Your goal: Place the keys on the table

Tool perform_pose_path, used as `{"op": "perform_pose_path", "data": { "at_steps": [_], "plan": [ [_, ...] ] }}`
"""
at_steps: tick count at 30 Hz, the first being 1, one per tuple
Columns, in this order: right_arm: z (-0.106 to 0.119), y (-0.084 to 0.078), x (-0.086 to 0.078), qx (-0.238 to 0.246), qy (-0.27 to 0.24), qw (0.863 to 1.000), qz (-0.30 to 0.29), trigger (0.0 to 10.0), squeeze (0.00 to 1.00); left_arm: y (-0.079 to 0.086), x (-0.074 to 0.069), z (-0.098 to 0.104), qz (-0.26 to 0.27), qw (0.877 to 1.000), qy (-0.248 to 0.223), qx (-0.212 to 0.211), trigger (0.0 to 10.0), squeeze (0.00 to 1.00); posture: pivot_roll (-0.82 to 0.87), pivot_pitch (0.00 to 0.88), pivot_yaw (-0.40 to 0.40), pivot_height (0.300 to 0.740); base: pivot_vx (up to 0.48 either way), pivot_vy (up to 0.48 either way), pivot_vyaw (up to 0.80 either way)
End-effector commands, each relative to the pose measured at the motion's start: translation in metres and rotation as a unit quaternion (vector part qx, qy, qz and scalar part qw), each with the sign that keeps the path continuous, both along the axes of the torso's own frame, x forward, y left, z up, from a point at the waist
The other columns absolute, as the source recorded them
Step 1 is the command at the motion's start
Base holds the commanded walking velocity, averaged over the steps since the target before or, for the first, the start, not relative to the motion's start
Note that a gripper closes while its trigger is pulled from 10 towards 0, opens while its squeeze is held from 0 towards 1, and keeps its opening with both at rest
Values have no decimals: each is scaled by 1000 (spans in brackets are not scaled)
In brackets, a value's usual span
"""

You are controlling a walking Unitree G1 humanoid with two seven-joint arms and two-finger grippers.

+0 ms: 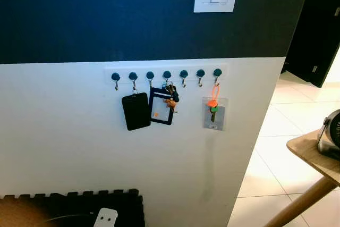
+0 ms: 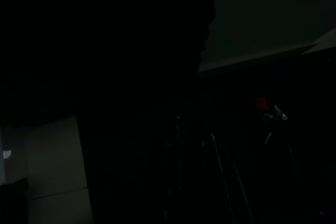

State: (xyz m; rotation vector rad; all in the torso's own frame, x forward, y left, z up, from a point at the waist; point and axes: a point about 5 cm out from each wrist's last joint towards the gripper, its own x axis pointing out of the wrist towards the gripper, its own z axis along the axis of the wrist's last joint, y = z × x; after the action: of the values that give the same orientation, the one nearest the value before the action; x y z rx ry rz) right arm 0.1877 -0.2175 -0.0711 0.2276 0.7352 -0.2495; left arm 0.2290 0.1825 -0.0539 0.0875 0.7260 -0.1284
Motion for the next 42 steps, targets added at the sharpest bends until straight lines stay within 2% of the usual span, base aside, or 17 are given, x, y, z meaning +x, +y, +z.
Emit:
{"op": "perform_pose_path", "data": {
  "at_steps": [1,9,42],
  "plan": [
    [0,1,0,1,-2,1000,-6,10000,0,0,-1,-1,-4,1000,6,3,10000,0,-2,18,28,740,0,0,0],
    [1,0,1,-2,-5,1000,-3,10000,0,0,-4,-4,-3,1000,16,6,10000,0,-1,17,26,740,0,0,-102],
    [2,1,4,-2,-9,1000,4,10000,0,4,-6,-6,4,1000,26,13,10000,0,7,15,24,740,0,0,-506]
  ]
}}
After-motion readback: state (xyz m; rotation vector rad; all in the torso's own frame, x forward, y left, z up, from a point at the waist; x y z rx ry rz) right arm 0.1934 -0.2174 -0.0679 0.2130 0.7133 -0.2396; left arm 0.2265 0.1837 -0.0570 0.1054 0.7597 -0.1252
